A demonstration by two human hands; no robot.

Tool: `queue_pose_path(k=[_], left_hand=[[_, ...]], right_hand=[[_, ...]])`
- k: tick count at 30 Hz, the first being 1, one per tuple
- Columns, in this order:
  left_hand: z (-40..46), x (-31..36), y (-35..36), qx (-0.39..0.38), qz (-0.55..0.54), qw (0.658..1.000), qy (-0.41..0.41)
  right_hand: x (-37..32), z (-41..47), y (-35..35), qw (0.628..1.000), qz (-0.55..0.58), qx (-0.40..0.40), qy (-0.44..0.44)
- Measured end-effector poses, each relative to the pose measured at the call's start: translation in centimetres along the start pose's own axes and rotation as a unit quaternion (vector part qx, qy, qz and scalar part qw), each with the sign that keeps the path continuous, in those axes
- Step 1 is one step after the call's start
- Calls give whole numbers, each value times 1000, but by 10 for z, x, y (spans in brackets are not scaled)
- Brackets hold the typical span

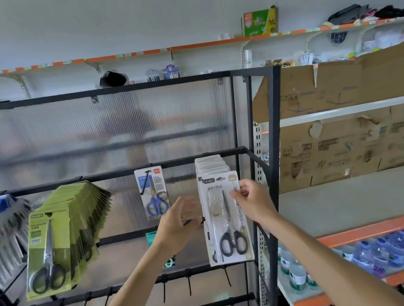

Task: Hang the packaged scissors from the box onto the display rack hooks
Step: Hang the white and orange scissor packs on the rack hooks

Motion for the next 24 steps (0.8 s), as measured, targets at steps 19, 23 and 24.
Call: queue_pose_path(k=[19, 23, 24], left_hand=[[59, 8, 19, -36, 71, 994, -77], [64, 6, 23, -45, 76, 994, -62], [64, 4, 24, -48, 79, 994, -62]], right_hand=[[-12, 11, 3, 986, -151, 52, -40], [-32, -11, 7, 971, -213, 21, -102], [-31, -14, 7, 970, -222, 11, -95]])
Point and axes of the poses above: each hand's wrist, its own z-axis towards the middle knuckle, its own y-axis out of the palm, x = y × z, the point moved 7 cm from there along z, towards the middle knuckle, and after that the axes turned 6 degrees about -x, right-handed, at the moved point
